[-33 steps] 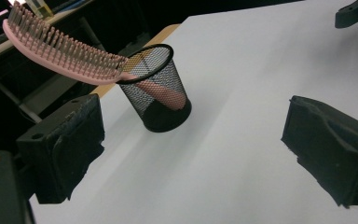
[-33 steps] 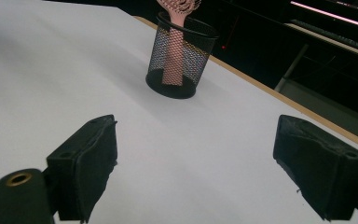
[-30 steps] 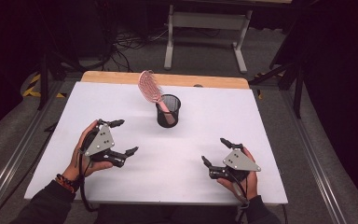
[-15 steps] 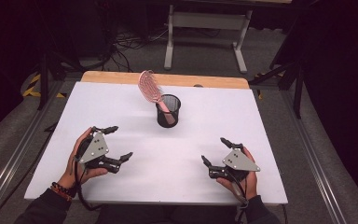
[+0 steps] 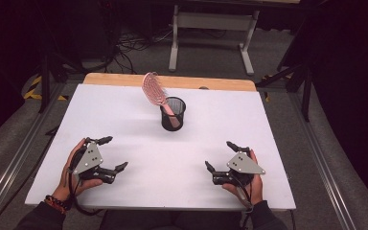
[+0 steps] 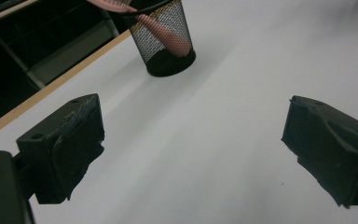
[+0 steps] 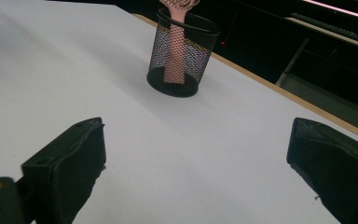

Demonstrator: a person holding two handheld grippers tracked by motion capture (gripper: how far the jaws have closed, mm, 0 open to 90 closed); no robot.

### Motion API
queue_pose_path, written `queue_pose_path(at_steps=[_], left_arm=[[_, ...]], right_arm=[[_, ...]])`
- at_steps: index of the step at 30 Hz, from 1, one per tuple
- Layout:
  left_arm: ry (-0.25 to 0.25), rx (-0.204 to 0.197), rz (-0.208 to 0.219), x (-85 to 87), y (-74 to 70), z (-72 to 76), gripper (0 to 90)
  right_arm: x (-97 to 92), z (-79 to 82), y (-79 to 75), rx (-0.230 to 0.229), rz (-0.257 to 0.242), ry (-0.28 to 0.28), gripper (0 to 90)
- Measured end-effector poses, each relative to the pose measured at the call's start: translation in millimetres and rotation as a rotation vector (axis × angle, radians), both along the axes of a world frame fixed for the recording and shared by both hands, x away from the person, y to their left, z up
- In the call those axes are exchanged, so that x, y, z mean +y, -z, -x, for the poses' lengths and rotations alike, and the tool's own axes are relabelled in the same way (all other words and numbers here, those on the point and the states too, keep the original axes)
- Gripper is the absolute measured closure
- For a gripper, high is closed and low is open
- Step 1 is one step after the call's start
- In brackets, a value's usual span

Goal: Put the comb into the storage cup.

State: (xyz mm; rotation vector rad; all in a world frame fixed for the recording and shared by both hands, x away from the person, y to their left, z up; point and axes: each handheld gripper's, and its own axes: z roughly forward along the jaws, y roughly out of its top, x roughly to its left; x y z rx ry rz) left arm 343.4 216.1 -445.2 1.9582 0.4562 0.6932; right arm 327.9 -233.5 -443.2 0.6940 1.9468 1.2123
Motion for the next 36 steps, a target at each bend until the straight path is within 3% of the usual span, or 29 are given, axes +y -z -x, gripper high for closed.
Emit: queue_pose_path(at_steps=[4,15,24,36], left_arm=[[-0.029,0.026,0.039,12.3,6.9,0.4,6.1],[-0.062,0.068,0.083,33.5,24.1,2.5,5.5],[-0.077,0.064,0.111,36.6,23.4,2.7,5.5],[-0.065,0.054,0.084,33.4,23.6,5.6,5.6]], right_arm=[[-0.2,-0.1,0.7,0.002,0.0,-0.005,5.0],[-0.4,-0.8,2.5,0.001,0.017,-0.012,3.9],[-2.8,-1.7,2.6,-0.001,0.027,-0.013,4.4],[-2.3,1.6,0.0,-0.033,0.057,-0.012,6.3]])
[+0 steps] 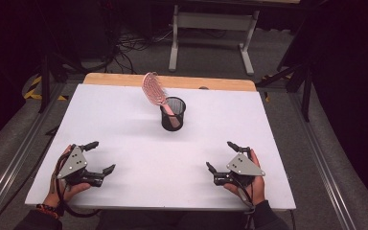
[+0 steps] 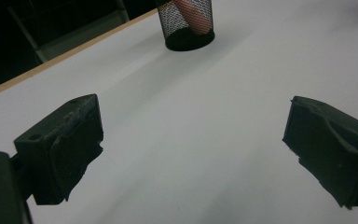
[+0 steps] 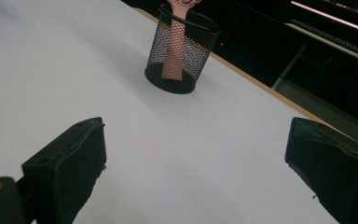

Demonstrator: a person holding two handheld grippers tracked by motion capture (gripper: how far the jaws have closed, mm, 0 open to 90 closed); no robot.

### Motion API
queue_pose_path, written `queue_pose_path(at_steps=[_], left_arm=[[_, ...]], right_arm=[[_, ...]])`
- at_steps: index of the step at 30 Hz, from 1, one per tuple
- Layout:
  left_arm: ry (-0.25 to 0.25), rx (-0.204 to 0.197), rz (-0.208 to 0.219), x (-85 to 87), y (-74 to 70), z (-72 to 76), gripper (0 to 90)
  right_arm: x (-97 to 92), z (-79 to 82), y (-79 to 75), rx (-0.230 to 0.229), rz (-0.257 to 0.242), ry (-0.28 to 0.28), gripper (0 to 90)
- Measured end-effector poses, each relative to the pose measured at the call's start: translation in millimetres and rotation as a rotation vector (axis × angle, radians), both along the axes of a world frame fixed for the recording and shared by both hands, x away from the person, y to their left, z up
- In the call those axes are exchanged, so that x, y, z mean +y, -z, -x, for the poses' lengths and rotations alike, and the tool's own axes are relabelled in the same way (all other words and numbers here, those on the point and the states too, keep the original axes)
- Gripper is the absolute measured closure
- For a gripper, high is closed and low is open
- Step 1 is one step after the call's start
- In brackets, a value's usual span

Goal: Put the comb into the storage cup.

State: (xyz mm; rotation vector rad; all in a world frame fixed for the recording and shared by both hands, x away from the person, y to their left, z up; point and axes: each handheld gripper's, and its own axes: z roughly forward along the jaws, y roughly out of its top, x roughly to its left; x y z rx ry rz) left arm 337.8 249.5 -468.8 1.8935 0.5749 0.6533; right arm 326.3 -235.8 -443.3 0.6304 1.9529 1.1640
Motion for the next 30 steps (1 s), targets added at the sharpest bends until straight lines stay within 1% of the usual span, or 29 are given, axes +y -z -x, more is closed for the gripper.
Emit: queue_pose_path(at_steps=[1,3,4,7,9,10,12,16,19,21,24,26,30], left_arm=[[0.0,-0.001,-0.007,-0.1,-0.2,0.4,5.6],[0.002,-0.002,0.002,-0.3,-0.9,1.0,5.6],[-0.002,-0.006,-0.011,-1.2,-0.9,1.2,5.7],[0.006,0.001,-0.013,-3.8,0.0,1.8,5.7],[0.012,0.003,-0.023,-5.2,0.6,2.3,5.7],[0.01,-0.004,-0.032,-5.7,0.5,3.0,5.7],[0.008,-0.009,-0.035,-6.0,0.0,4.3,5.7],[0.008,-0.01,-0.022,-5.2,-0.8,4.4,5.8],[0.009,-0.009,-0.029,-5.0,-0.7,2.8,5.7],[0.01,-0.009,-0.027,-5.3,-0.5,1.7,5.7],[0.01,-0.008,-0.044,-6.1,0.6,-0.3,5.8],[0.01,-0.003,-0.037,-6.4,0.9,-2.2,5.8],[0.013,0.001,-0.037,-6.9,1.3,-2.8,5.8]], right_arm=[[0.4,0.5,-0.3,-0.005,-0.002,0.0,6.3],[1.5,1.6,0.4,-0.003,-0.008,-0.006,6.0],[1.8,1.3,0.9,-0.002,-0.004,-0.002,6.0],[2.7,1.0,2.0,0.002,-0.011,0.002,6.0],[3.5,1.7,2.1,0.0,0.0,0.0,5.8],[3.8,2.6,1.5,0.001,-0.003,-0.002,5.7],[3.9,3.5,-0.3,-0.006,-0.006,-0.007,5.7],[4.4,4.3,-2.6,-0.018,-0.01,-0.01,5.6],[4.4,3.5,-1.4,-0.016,0.002,-0.012,5.6],[3.5,2.8,-0.9,-0.011,0.0,-0.013,5.6],[1.2,1.3,-1.4,-0.01,0.005,-0.013,5.6],[-0.7,0.4,-0.9,-0.006,0.015,-0.009,6.1],[-1.7,0.3,-0.3,-0.002,0.014,-0.002,6.1]])
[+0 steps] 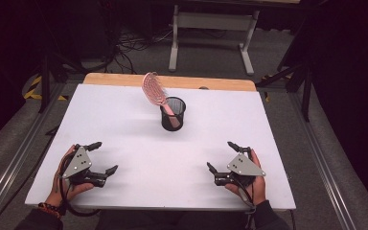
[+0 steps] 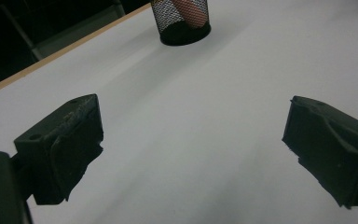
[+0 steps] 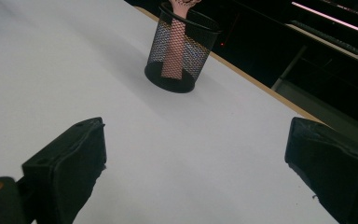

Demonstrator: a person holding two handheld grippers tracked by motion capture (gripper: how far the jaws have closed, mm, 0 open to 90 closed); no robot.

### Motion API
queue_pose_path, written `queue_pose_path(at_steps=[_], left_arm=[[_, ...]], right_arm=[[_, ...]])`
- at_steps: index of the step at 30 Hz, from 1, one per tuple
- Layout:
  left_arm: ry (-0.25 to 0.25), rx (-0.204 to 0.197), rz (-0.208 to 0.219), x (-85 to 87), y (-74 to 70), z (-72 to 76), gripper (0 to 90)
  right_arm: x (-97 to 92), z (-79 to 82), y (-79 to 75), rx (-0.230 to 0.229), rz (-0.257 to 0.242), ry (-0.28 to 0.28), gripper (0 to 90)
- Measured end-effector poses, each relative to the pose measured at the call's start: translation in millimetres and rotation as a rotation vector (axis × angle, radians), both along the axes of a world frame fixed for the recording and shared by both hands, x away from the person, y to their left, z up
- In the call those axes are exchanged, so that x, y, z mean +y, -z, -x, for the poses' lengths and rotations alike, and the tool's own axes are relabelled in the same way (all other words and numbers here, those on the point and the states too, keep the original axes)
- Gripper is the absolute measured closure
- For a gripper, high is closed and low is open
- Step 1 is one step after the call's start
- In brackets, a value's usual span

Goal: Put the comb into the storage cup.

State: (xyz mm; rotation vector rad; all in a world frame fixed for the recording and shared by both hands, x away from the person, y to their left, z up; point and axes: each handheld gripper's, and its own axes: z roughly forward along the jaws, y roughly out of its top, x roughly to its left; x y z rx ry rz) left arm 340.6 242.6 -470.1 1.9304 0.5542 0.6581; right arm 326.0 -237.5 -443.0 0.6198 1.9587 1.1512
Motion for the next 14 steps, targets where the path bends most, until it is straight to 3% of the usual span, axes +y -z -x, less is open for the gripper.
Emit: queue_pose_path(at_steps=[14], left_arm=[[-0.013,0.012,0.022,1.4,-1.1,-1.4,5.9]], right_arm=[[0.4,-0.1,0.6,0.008,0.0,0.0,6.6]])
